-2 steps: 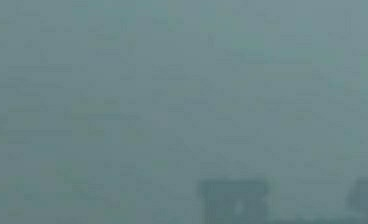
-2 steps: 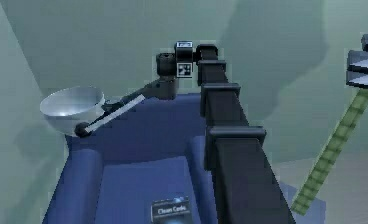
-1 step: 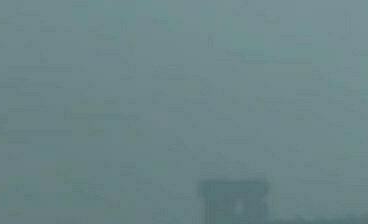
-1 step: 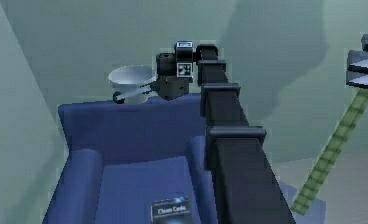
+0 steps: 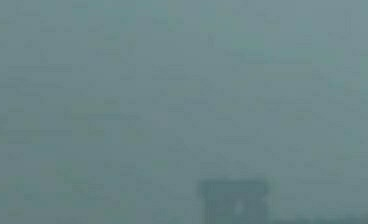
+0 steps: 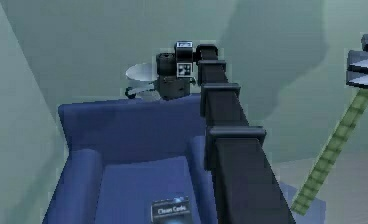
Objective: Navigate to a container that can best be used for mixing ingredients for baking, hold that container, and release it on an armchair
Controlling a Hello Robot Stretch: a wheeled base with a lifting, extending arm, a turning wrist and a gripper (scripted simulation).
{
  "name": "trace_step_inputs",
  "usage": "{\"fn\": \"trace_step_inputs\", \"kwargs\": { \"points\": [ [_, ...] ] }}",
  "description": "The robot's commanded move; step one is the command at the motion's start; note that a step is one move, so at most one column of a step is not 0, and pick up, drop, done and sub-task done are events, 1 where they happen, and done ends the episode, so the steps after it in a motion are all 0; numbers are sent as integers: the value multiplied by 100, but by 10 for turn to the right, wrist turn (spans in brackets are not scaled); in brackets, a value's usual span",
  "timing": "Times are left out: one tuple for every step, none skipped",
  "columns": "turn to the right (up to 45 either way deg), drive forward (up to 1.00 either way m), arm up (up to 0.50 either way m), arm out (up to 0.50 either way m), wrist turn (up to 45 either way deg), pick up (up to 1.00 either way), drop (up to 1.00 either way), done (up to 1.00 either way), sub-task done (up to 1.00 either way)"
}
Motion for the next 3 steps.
{"fn": "trace_step_inputs", "kwargs": {
  "points": [
    [0,0,-38,0,0,0,0,0,0],
    [0,0,-32,0,0,0,0,0,0],
    [0,0,0,0,0,0,100,0,0]
  ]
}}
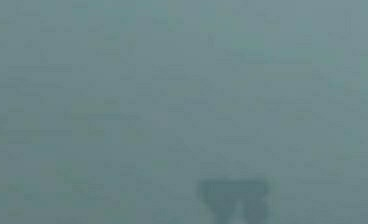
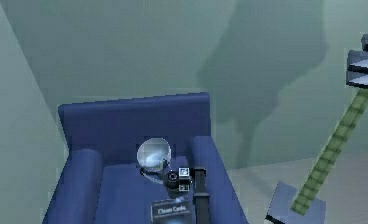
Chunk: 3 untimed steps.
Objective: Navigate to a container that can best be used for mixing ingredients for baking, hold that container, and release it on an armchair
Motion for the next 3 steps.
{"fn": "trace_step_inputs", "kwargs": {
  "points": [
    [0,0,10,0,0,0,0,0,0],
    [0,0,0,-8,0,0,0,0,0],
    [0,0,0,0,0,0,0,100,0]
  ]
}}
